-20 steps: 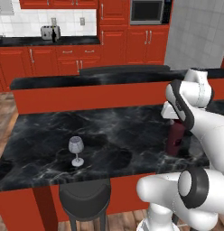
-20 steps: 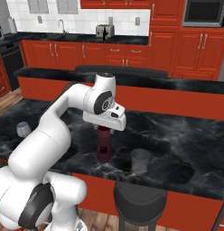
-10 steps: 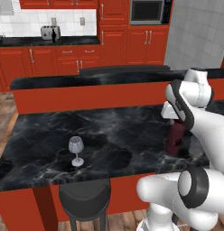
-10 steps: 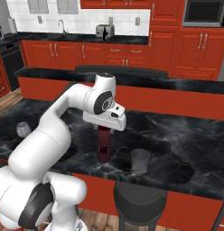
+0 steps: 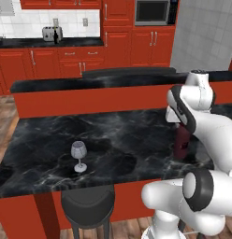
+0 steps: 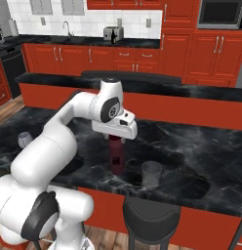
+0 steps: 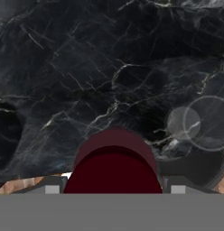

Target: There is a wine glass and glass cup on the dining counter. Place the wine bottle next to the wine glass and the juice bottle next to the glass cup.

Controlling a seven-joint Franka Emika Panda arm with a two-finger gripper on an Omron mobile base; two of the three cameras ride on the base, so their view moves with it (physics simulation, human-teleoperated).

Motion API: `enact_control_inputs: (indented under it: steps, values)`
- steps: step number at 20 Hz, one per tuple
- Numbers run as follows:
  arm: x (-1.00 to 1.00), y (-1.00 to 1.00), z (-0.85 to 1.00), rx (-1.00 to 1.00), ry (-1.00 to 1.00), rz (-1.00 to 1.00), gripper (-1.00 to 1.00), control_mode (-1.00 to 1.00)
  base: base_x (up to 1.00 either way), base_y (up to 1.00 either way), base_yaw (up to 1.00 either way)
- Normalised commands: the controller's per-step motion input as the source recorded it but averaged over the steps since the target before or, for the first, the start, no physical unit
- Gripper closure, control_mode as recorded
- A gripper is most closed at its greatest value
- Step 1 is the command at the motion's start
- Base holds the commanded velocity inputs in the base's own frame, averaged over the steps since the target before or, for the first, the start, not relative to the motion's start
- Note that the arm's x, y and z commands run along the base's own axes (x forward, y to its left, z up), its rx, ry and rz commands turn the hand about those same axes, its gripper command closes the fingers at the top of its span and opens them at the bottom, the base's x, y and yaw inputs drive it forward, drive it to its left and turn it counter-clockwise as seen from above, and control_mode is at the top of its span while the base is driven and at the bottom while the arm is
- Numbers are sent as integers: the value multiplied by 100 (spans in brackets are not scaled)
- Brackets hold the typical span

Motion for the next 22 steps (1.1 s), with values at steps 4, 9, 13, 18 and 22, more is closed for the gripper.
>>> enact_control_inputs:
  steps: [4,9,13,18,22]
  values:
    - [7,-20,-13,-5,0,-6,100,-100,0,0,0]
    - [1,-30,-19,2,0,-1,100,-100,0,0,0]
    - [0,-29,-20,1,-1,0,100,-100,0,0,0]
    - [1,-25,-22,0,-4,0,100,-100,0,0,0]
    - [11,-2,-25,0,-9,0,100,-100,0,0,0]
